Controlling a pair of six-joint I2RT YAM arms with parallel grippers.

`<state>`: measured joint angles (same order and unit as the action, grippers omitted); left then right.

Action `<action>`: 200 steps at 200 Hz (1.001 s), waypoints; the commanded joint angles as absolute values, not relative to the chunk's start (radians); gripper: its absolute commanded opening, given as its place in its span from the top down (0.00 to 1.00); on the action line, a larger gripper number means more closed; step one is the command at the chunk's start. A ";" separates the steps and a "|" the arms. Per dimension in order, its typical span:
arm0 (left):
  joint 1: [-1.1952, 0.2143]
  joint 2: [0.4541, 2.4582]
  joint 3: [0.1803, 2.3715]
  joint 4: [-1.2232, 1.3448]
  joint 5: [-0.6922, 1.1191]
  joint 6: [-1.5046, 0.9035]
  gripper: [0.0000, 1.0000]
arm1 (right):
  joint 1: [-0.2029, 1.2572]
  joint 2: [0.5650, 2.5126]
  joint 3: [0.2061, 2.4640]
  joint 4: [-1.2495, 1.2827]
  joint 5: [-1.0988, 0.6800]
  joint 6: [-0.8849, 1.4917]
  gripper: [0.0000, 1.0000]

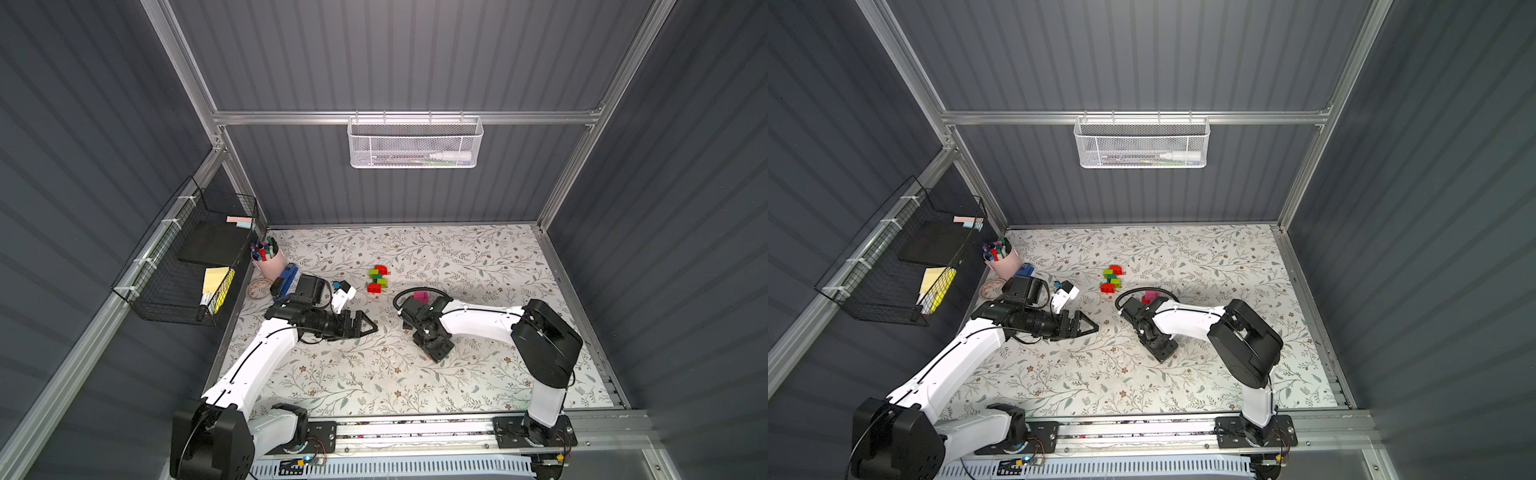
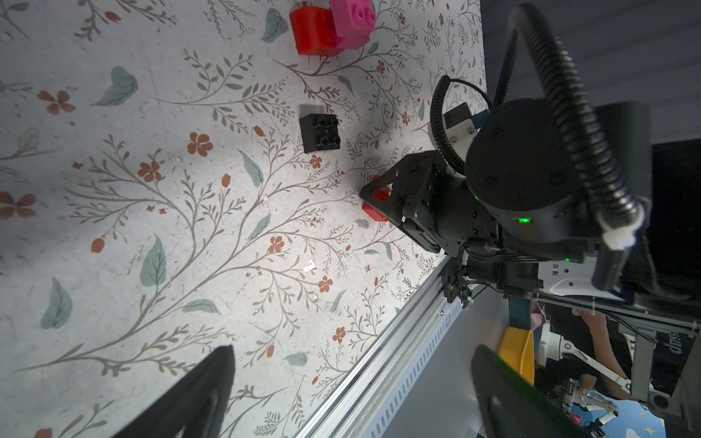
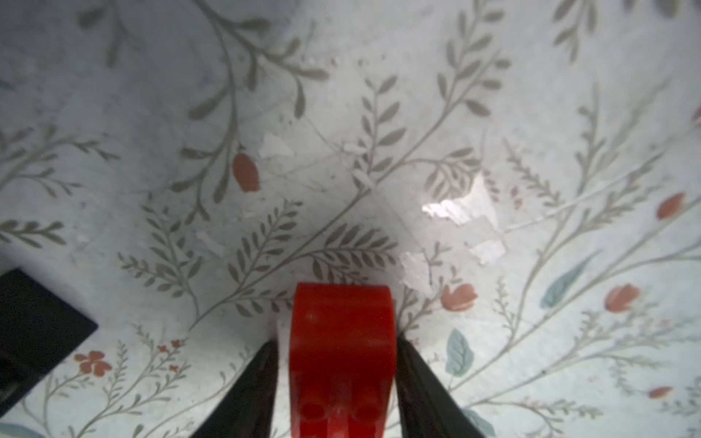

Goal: Assemble the letter s with lego
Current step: Place the lego brick at the center of the board.

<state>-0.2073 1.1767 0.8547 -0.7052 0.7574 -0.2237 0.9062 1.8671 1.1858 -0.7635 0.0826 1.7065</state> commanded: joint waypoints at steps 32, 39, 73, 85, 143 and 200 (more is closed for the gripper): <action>-0.203 1.190 0.845 -0.699 0.755 -0.206 0.00 | 0.931 1.856 1.223 -0.692 0.068 1.729 0.38; -0.203 1.192 0.844 -0.697 0.755 -0.207 0.00 | 0.932 1.843 1.215 -0.674 0.062 1.737 0.39; -0.204 1.204 0.849 -0.693 0.756 -0.204 0.00 | 0.943 1.803 1.219 -0.675 0.073 1.732 0.39; -0.204 1.204 0.847 -0.689 0.756 -0.204 0.00 | 0.943 1.784 1.210 -0.657 0.073 1.726 0.40; -0.204 1.202 0.848 -0.697 0.749 -0.200 0.00 | 0.948 1.637 1.178 -0.732 0.136 1.501 0.36; -0.204 1.213 0.862 -0.688 0.731 -0.199 0.00 | 0.892 1.445 0.955 -0.393 0.059 0.400 0.29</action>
<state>-0.2073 1.2053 0.8547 -0.6872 0.7464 -0.2226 0.9115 1.4742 1.0275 -0.5331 0.1173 1.0122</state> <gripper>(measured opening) 0.994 0.709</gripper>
